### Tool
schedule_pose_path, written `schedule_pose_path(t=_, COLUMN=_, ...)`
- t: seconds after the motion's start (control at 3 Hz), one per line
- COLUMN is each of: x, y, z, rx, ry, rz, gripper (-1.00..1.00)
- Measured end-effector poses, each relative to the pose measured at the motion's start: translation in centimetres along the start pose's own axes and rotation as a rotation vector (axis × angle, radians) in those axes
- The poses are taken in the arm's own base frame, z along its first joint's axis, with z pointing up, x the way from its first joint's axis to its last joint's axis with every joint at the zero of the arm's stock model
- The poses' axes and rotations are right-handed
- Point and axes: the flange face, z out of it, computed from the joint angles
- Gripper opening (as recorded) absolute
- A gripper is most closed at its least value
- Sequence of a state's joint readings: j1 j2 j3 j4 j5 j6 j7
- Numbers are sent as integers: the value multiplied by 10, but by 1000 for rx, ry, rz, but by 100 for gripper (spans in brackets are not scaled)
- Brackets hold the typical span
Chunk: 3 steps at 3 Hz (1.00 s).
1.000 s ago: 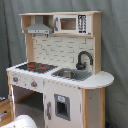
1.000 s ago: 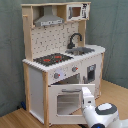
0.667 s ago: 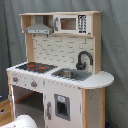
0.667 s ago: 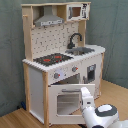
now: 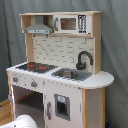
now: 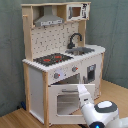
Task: Play with the kitchen
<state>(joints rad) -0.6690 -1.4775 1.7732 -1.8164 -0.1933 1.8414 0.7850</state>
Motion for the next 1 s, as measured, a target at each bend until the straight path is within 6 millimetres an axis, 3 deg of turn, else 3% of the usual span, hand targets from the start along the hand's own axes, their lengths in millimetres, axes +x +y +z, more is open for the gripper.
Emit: schedule_pose_path(t=1.0, x=12, y=33, z=-2, rx=-4, ry=-36, rz=-259, gripper=100)
